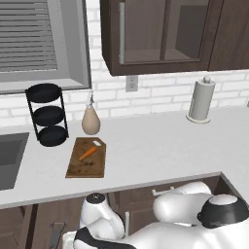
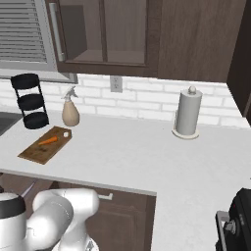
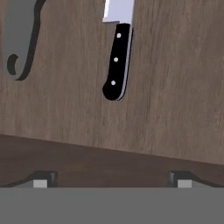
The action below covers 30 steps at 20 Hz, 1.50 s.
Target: Place the appropriate cutting tool for cutting the carrot skin on the cutting board.
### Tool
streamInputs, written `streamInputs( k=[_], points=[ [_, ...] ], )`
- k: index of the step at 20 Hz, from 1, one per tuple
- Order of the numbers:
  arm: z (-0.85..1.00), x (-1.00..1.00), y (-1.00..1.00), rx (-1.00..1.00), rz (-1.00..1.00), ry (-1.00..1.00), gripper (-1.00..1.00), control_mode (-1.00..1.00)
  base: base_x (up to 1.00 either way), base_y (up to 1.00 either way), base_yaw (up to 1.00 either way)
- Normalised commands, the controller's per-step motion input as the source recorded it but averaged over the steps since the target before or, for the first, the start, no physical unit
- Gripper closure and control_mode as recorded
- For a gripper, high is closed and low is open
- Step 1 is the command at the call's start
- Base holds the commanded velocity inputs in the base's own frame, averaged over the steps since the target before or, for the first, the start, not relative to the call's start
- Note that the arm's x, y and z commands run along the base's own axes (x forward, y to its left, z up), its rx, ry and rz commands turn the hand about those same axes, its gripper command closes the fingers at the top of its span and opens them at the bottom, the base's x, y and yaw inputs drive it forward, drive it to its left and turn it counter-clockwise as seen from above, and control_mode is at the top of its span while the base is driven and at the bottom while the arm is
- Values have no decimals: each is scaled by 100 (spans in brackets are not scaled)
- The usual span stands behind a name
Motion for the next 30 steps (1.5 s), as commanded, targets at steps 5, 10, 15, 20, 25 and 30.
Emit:
streamInputs(
  k=[5,10,15,20,25,30],
  points=[
    [-5,-91,8,0,0,0,-100,-100,0,0,0],
    [-1,-94,9,1,0,0,-100,-100,0,0,0],
    [20,-21,19,0,0,-8,-100,-100,0,0,0],
    [28,49,34,0,-5,-5,-100,-100,0,0,0],
    [10,68,33,0,-11,0,-100,-100,0,0,0],
    [-1,46,38,0,-5,0,-100,-100,0,0,0]
  ],
)
